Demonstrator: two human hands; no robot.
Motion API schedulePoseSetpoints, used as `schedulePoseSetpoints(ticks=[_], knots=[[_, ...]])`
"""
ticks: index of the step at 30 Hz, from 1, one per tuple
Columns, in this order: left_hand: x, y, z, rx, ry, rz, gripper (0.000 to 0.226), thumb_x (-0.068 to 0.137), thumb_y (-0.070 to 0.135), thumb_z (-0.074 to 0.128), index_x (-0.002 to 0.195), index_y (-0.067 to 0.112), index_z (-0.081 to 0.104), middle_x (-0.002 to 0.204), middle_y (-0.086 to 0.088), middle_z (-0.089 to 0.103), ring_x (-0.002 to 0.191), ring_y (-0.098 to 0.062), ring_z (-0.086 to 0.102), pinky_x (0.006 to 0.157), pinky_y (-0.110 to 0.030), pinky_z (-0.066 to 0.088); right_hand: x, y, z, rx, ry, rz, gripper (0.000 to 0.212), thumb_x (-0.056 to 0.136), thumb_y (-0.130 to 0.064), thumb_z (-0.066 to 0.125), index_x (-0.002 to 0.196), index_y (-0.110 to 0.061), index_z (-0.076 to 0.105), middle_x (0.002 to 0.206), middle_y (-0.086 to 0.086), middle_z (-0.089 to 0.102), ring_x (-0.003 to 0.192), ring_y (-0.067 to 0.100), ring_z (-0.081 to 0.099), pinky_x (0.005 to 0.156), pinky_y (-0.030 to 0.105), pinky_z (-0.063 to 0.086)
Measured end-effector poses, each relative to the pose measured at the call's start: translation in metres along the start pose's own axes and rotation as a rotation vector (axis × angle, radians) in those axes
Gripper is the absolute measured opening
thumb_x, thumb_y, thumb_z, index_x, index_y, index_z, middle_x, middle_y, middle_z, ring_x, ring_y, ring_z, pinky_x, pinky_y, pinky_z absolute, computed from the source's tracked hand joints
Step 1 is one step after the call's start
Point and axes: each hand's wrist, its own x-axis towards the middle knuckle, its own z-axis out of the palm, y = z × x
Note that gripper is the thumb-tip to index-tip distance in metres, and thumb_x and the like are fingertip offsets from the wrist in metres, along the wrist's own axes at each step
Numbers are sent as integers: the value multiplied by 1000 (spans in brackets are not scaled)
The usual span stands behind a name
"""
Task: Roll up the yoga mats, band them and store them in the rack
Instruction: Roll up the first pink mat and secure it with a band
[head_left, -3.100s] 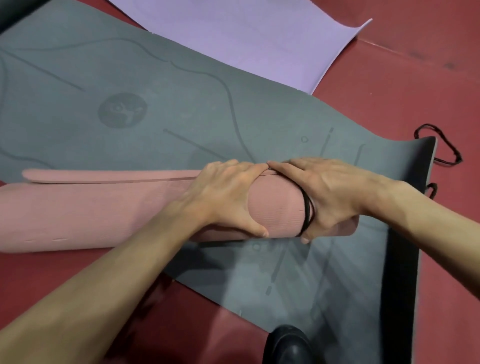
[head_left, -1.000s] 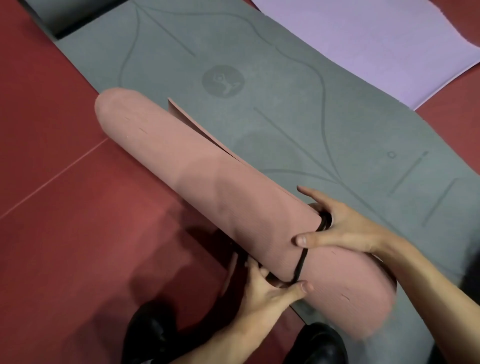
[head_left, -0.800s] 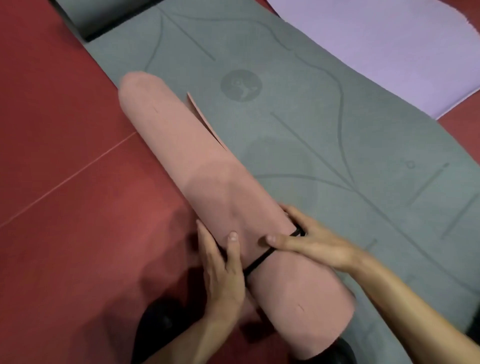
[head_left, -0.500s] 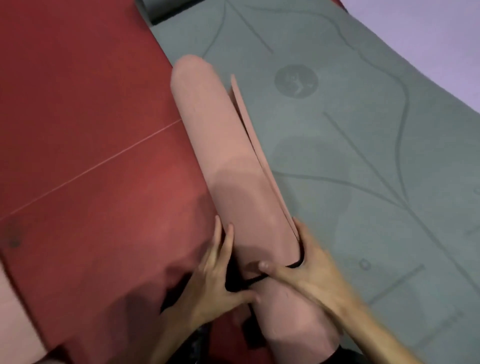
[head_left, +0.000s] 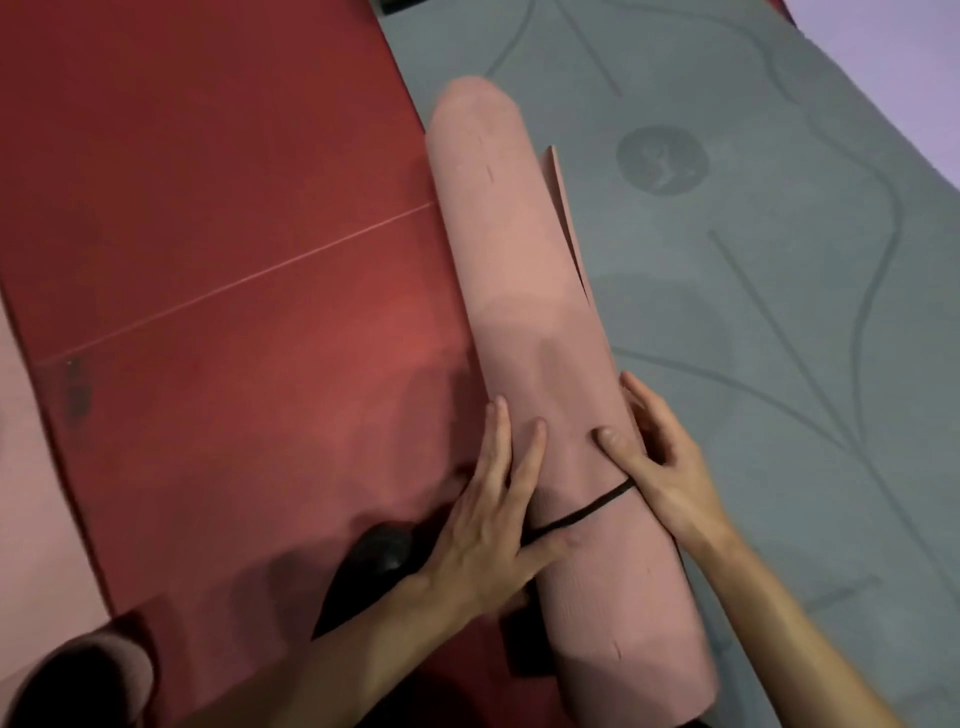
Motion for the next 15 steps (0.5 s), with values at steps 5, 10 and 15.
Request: schedulePoseSetpoints(ticks=[5, 10, 15], knots=[[46, 9, 9, 167, 274, 114, 55, 109, 52, 41, 154, 22, 45, 165, -19, 34, 155, -39, 28, 115, -66, 37, -22, 8, -28, -97, -151, -59, 119, 64, -67, 87, 161, -29, 29, 162, -27, 35, 151, -2, 31, 120, 16, 27], [60, 19, 10, -3, 190, 154, 64, 105, 54, 47, 149, 9, 53, 166, -25, 28, 157, -46, 15, 118, -70, 30, -16, 10, -46, -43, -148, -25, 112, 59, -49, 94, 155, -34, 38, 153, -27, 48, 145, -1, 42, 114, 13, 35], [49, -5, -3, 93, -27, 329, 93, 92, 66, 59, 155, 1, 37, 166, -29, 20, 157, -48, 10, 124, -66, 20, -8, 12, -36, 30, 34, -23, 87, 66, -40, 91, 144, -26, 56, 141, -17, 64, 134, 7, 58, 106, 21, 47]])
